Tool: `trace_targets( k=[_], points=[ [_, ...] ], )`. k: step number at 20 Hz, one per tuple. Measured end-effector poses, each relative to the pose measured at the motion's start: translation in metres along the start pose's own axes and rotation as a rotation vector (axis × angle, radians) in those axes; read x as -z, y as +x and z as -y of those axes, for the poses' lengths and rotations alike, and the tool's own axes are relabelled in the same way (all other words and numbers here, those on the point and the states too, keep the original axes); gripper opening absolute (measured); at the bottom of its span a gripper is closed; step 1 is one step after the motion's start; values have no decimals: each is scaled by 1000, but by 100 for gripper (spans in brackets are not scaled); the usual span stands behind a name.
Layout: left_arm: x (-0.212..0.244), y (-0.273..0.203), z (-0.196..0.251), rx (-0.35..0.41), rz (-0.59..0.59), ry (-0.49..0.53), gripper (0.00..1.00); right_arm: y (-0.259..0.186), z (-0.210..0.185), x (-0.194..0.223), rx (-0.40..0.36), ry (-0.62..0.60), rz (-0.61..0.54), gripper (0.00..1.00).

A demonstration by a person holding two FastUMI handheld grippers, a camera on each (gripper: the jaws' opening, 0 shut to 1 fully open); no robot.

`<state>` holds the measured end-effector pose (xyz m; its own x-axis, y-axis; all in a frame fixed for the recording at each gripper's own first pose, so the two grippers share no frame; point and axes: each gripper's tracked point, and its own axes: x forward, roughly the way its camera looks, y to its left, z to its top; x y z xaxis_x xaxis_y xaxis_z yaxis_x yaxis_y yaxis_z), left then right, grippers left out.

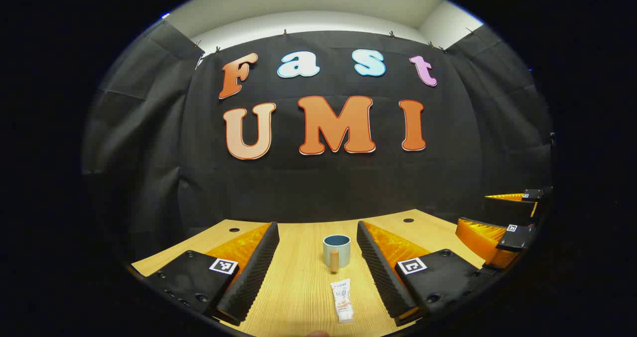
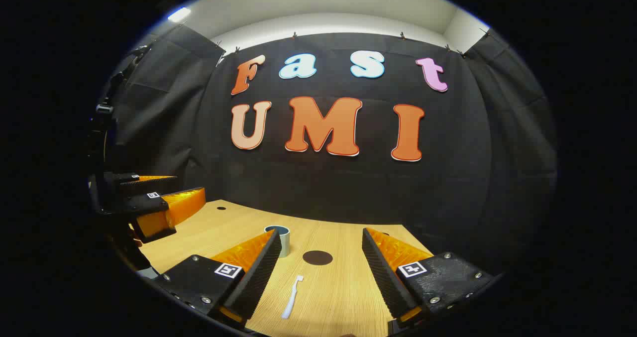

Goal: Put the toothbrush and toothpaste on the desktop into the cup, then pick up the cup and place it on the coaster on the desktop.

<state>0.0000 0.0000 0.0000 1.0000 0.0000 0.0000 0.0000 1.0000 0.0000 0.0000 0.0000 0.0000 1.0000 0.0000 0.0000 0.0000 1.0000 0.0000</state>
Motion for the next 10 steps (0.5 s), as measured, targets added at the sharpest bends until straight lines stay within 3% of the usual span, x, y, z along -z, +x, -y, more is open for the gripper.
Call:
trace_targets(
  k=[10],
  points=[
    [3,22,-11,-8,-38,-19,99,12,-12,3,-51,-33,-36,98]
  ],
)
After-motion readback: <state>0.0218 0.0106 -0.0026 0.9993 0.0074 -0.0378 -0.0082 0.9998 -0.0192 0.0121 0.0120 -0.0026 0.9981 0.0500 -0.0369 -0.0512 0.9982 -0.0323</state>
